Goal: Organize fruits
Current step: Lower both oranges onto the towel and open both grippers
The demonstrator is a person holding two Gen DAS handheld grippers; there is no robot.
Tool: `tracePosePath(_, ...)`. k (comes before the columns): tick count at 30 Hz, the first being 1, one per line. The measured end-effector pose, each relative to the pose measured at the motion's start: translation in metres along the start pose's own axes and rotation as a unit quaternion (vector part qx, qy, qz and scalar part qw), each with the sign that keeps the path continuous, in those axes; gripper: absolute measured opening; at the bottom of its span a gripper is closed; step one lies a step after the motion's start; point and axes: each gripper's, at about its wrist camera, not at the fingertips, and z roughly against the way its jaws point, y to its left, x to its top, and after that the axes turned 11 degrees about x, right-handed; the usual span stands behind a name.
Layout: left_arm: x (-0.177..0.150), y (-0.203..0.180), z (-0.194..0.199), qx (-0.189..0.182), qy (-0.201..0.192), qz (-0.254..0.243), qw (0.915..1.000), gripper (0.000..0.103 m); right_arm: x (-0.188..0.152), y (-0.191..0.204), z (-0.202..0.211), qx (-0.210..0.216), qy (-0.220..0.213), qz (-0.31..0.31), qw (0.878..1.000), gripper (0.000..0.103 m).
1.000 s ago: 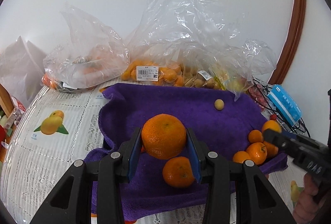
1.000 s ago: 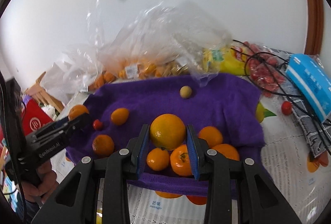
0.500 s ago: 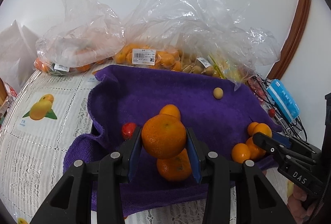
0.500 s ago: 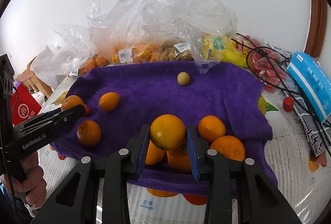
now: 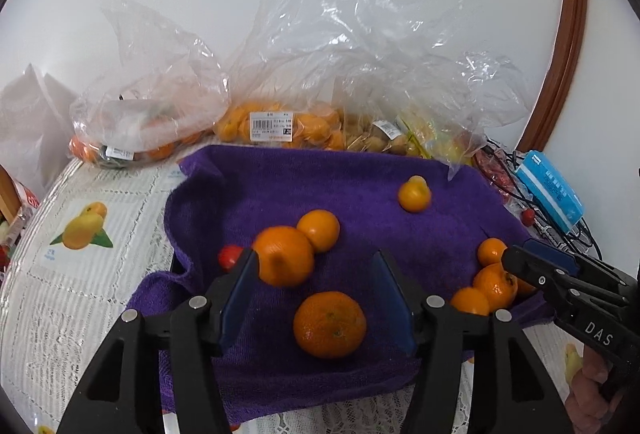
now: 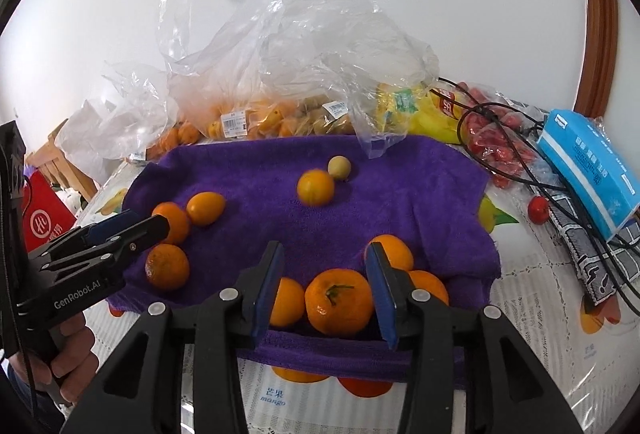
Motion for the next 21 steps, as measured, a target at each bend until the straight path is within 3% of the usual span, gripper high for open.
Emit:
tracePosePath(12, 0.002, 0.002, 0.002, -0.002, 0.017, 0.008, 0.9998, 0.061, 0.001, 0.007, 0.006, -0.004, 0.005, 0.017, 1.0, 0.043)
tracePosePath(17, 0.006, 0.002, 0.019, 0.02, 0.008, 0.005, 0.9997, 0.061, 0.005, 0.012, 0.023, -0.004, -0.003, 0.013, 1.0, 0.043)
tracePosePath(21, 0.005, 0.005, 0.045, 0.022, 0.012, 0.002, 0.9997, 0.061, 0.008, 0.022, 0.051, -0.029, -0.004, 0.018, 0.999, 0.044)
